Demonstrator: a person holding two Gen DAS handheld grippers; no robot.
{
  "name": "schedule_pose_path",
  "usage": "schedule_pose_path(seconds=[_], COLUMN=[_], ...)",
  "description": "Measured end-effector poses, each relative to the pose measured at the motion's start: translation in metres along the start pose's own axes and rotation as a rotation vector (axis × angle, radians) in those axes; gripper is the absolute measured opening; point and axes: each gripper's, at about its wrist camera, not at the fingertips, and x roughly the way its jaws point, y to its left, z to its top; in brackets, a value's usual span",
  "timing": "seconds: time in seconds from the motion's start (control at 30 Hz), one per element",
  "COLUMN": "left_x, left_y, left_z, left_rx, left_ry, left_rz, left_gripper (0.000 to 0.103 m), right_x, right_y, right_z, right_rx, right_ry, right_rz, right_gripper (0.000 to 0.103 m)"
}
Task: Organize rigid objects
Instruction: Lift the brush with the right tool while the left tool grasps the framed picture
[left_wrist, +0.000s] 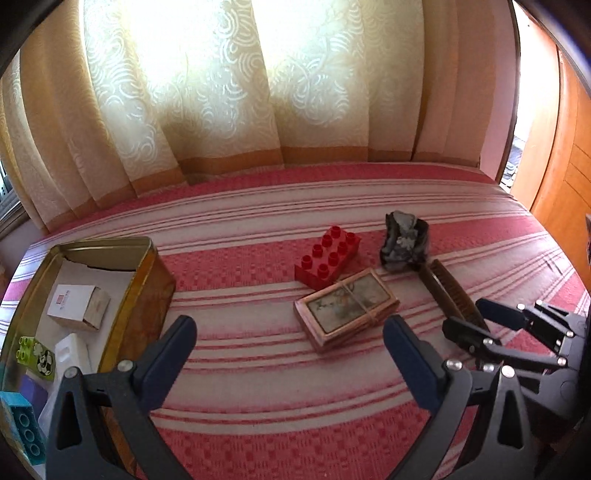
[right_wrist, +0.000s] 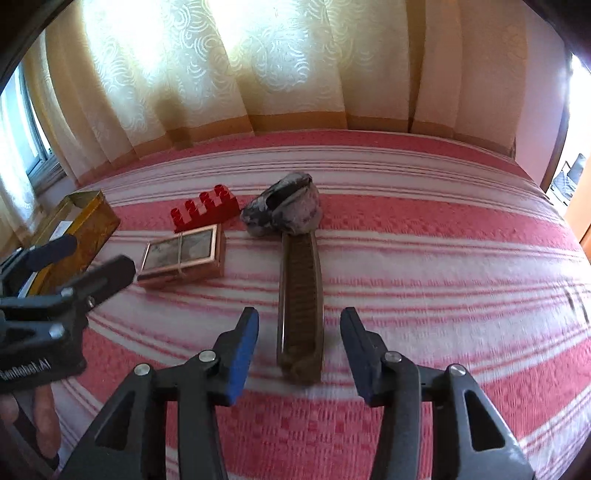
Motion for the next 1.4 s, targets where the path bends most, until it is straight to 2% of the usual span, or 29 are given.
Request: schedule_pose_path(seconds=[0.07, 0.17, 0.3, 0.6, 0.9, 1.07, 1.17, 1.2, 1.4], left_x=[0.005, 0.011, 0.019, 0.03, 0.05, 0.059, 0.056, 0.055, 0.045], left_y=[0.001, 0.0, -0.005, -0.028, -0.04, -0.036, -0.036, -0.038, -0.032], left_z=[-0.001, -0.001, -0.002, 0.009, 0.015, 0.015, 0.014, 0.013, 0.007], left_rx=[-0.007, -0.016, -0.016, -0.051, -0.035, -0.065, -0.06, -0.045, -0.048], left_ry=[0.012, 0.026, 0.043, 0.059, 0.11, 0.151, 0.137, 0.131, 0.118], left_rz=[-0.001, -0.009, -0.028, -0.099, -0.111, -0.13, -0.141, -0.139, -0.183], left_gripper=[0.102, 0.102, 0.102, 0.102, 0.102, 0.102, 0.094, 0.086, 0.086], right_x=[0.005, 0.005, 0.003, -0.004, -0.003, -0.001, 0.0, 0.001, 0.001], right_y=[-0.001, 0.001, -0.009, -0.042, -0.037, -0.034, -0.033, -0.033, -0.034], right_z=[0.004, 0.004, 0.002, 0.0, 0.001, 0.001, 0.0, 0.0, -0.003], right_rx=[0.005, -0.016, 0.024, 0.161, 0.147, 0.133, 0.129, 0.127, 0.134], right_ry=[0.0, 0.0, -0.008, -0.028, -0.023, -0.02, -0.019, -0.019, -0.022], right_rz=[0.001, -0.03, -0.002, -0.021, -0.047, -0.06, -0.065, -0.068, -0.072], right_gripper=[0.049, 0.028, 0.028, 0.027, 0.028, 0.028, 0.028, 0.028, 0.028])
